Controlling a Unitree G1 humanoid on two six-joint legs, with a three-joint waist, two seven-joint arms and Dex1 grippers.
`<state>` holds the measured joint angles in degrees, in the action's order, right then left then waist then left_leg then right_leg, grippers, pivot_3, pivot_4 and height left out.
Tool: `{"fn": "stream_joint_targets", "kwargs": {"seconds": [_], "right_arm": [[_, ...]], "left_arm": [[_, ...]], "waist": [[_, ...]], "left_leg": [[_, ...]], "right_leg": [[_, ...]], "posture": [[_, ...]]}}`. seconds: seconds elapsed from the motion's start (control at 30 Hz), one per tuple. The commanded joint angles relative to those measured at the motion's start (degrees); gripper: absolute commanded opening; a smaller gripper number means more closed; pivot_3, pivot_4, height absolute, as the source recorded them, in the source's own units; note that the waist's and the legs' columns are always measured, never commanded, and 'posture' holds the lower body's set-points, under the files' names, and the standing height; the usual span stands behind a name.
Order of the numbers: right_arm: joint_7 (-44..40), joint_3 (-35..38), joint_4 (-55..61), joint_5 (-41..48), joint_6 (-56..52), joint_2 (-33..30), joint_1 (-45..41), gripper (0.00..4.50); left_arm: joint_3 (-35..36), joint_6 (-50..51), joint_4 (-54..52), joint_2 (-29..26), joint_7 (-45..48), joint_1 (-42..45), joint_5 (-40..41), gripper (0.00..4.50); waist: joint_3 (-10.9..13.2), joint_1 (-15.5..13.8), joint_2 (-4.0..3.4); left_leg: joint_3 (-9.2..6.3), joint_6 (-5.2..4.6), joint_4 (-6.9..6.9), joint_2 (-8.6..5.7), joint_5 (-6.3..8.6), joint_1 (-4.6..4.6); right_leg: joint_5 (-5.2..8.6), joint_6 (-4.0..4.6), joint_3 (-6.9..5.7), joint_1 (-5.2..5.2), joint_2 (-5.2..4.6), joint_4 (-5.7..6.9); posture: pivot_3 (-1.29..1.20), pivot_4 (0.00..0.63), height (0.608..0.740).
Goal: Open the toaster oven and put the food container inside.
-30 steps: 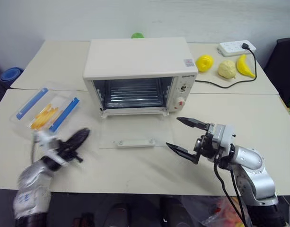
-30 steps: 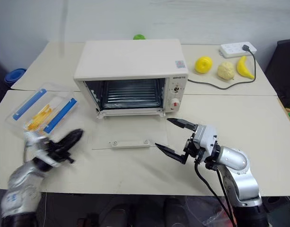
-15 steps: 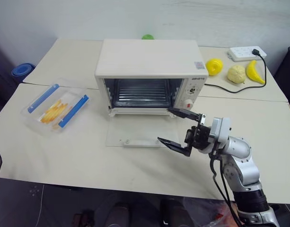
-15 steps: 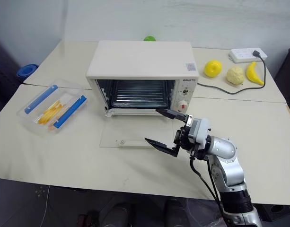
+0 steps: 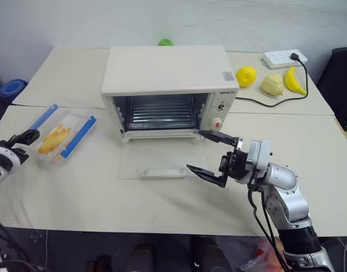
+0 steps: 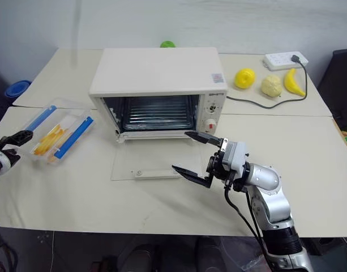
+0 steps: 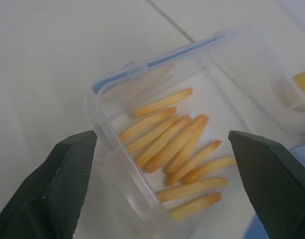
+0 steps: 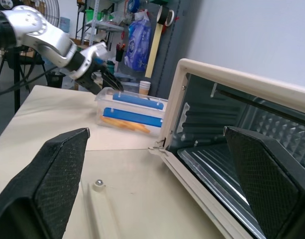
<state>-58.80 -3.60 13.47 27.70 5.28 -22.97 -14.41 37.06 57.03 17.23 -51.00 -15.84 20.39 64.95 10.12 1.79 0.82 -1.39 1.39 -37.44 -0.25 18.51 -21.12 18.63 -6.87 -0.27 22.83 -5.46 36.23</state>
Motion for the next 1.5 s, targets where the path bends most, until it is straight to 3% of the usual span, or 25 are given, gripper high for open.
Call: {"fn": "stream_joint_targets", "kwargs": {"seconds": [0.03, 0.3, 0.47, 0.73, 0.83, 0.9, 0.97, 1.23, 1.4, 1.5], "right_arm": [[1.18, 0.01, 3.56, 0.26, -0.33, -0.13, 0.88, 4.5], [4.03, 0.68, 3.53, -1.03, -0.24, -0.23, 0.9, 4.5], [3.75, 0.63, 3.15, -0.73, -0.45, -0.83, 0.86, 4.5], [2.52, 1.25, 2.31, 0.27, -1.53, -2.44, 1.12, 4.5], [2.46, 2.5, 2.6, 0.3, -2.65, -4.07, 2.14, 4.5], [2.4, 3.25, 2.77, 0.52, -2.93, -4.94, 2.77, 4.5], [2.59, 3.96, 3.29, 0.66, -3.1, -5.47, 3.95, 4.5], [5.52, 5.08, 5.99, -0.04, -3.63, -5.65, 7.66, 4.5], [7.81, 5.34, 7.23, -1.0, -3.29, -5.11, 9.49, 4.5], [9.13, 5.08, 8.3, -1.34, -3.4, -4.84, 10.56, 4.5]], "left_arm": [[-1.79, 0.69, 4.5, -2.27, 1.58, 2.33, -6.43, 3.7], [1.72, 1.79, 8.31, -1.97, 4.83, 4.66, -11.1, 1.41], [3.06, 1.17, 9.47, -6.12, 10.53, 3.1, -15.34, 0.13], [1.43, 6.57, 5.51, -17.22, 28.85, -4.7, -19.47, 0.06], [0.24, 22.01, -9.25, -18.94, 31.44, -7.33, -12.87, 0.06], [-0.1, 30.81, -16.05, -16.27, 29.32, -4.39, -9.9, 0.06], [0.48, 34.52, -22.55, -9.51, 25.44, 0.05, -7.24, 0.06], [-4.77, 35.47, -32.11, 10.72, 5.94, 11.68, 1.02, 0.06], [-6.29, 35.47, -30.87, 21.58, -2.17, 18.73, -4.69, 0.06], [-8.42, 35.47, -29.89, 25.12, -2.92, 21.17, -7.17, 0.06]], "waist": [[0.0, -0.02, 0.01], [-0.03, -0.2, 0.06], [-0.04, -0.01, 0.08], [-0.03, -0.11, 0.12], [-0.02, -0.41, 0.14], [-0.01, -0.97, 0.17], [0.0, -1.59, 0.11], [0.0, -1.25, 0.17], [0.0, -1.55, 0.18], [0.0, -1.91, 0.18]], "left_leg": [[0.06, 0.0, 0.01, 0.01, 0.0, 0.02], [0.39, 0.03, -0.02, 0.04, -0.02, -0.08], [0.45, 0.07, -0.02, 0.05, -0.05, -0.07], [0.58, 0.05, 0.14, 0.05, -0.03, -0.12], [0.5, -0.03, 0.1, 0.01, -0.01, -0.14], [0.38, -0.08, 0.09, -0.03, 0.02, -0.17], [0.34, -0.12, 0.04, -0.09, 0.04, -0.19], [0.5, 0.06, -0.13, 0.05, -0.06, -0.16], [0.53, 0.07, -0.29, 0.02, -0.04, -0.17], [0.53, 0.06, -0.41, -0.07, -0.04, -0.18]], "right_leg": [[0.0, 0.0, 0.03, 0.02, 0.0, 0.03], [0.0, 0.0, 0.18, 0.46, -0.15, 0.31], [0.0, 0.0, 0.26, 0.55, -0.16, 0.31], [0.01, 0.02, 0.33, 0.71, -0.22, 0.39], [0.01, 0.02, 0.4, 0.63, -0.36, 0.28], [0.01, 0.02, 0.53, 0.58, -0.48, 0.24], [0.01, 0.02, 0.58, 0.56, -0.55, 0.27], [0.01, 0.02, 0.42, 0.66, -0.12, 0.68], [0.0, 0.01, 0.37, 0.66, 0.01, 0.67], [0.0, 0.01, 0.37, 0.65, 0.04, 0.64]], "posture": [[0.0, 0.15, 0.74], [0.0, 0.15, 0.74], [0.0, 0.15, 0.74], [0.0, 0.15, 0.74], [0.0, 0.15, 0.74], [0.0, 0.15, 0.74], [0.0, 0.15, 0.74], [0.0, 0.15, 0.74], [0.0, 0.15, 0.74], [0.0, 0.15, 0.74]]}}
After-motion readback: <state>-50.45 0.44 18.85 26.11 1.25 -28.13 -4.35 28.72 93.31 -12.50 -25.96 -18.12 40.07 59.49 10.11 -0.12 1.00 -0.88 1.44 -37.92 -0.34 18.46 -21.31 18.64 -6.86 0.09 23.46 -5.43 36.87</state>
